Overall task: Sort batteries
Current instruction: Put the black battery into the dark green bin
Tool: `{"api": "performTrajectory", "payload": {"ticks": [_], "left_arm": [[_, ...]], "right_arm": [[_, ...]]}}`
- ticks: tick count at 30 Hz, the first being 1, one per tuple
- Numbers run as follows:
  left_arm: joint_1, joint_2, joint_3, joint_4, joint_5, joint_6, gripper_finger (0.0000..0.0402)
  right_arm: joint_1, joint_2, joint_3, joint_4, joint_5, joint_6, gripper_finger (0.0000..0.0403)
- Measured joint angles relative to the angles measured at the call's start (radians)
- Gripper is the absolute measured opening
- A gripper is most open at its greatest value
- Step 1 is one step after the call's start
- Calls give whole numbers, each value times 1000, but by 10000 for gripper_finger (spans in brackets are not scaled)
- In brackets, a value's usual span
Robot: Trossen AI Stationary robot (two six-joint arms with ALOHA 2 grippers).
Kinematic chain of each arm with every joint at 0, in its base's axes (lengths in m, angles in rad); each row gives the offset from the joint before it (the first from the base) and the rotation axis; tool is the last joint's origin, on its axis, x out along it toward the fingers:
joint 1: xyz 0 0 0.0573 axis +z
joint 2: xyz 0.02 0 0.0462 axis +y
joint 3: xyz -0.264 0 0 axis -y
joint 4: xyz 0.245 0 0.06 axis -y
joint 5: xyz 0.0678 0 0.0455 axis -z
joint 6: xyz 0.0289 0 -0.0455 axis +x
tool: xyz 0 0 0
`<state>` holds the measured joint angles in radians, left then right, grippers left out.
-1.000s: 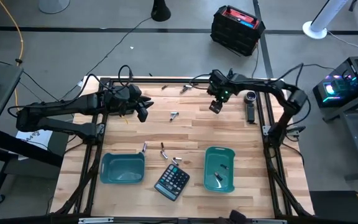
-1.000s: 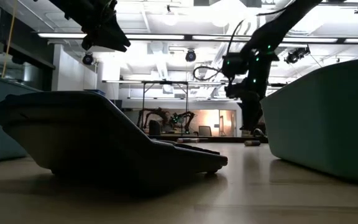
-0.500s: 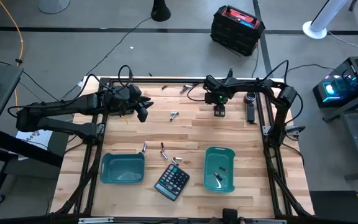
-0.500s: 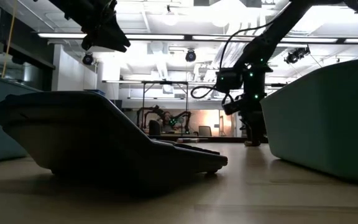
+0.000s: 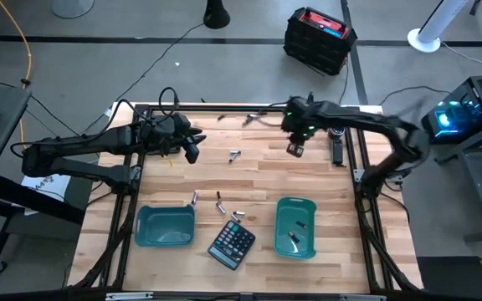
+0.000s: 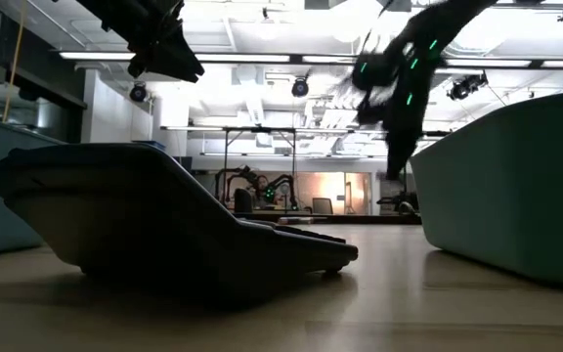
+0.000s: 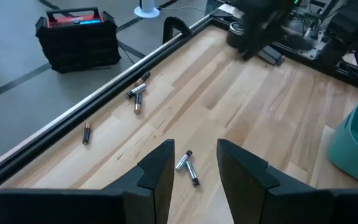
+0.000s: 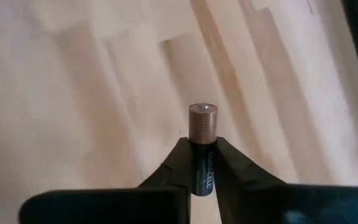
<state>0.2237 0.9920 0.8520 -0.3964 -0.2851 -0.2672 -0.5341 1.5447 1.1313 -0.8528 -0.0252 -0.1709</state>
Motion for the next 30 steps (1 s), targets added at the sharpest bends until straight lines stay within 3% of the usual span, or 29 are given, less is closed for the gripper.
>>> {"api": "performTrajectory", "payload": {"ticks": [5,11,15,19,25,30], "left_arm": [[0,0,0,0,0,0,116],[0,0,0,1,-10,1,116],[0,0,0,2,-13,12,116],[0,0,0,2,-13,17,116],[0,0,0,2,-13,18,116],[0,0,0,2,-13,18,116]], "right_arm": [[124,-262,1,-6,-226,299,19],[461,-371,0,-17,-262,638,34],[688,-321,0,-18,-190,807,36],[827,-227,-1,-13,-163,907,45],[870,-71,-1,-13,-185,944,109],[857,30,-1,-61,-149,823,180]]}}
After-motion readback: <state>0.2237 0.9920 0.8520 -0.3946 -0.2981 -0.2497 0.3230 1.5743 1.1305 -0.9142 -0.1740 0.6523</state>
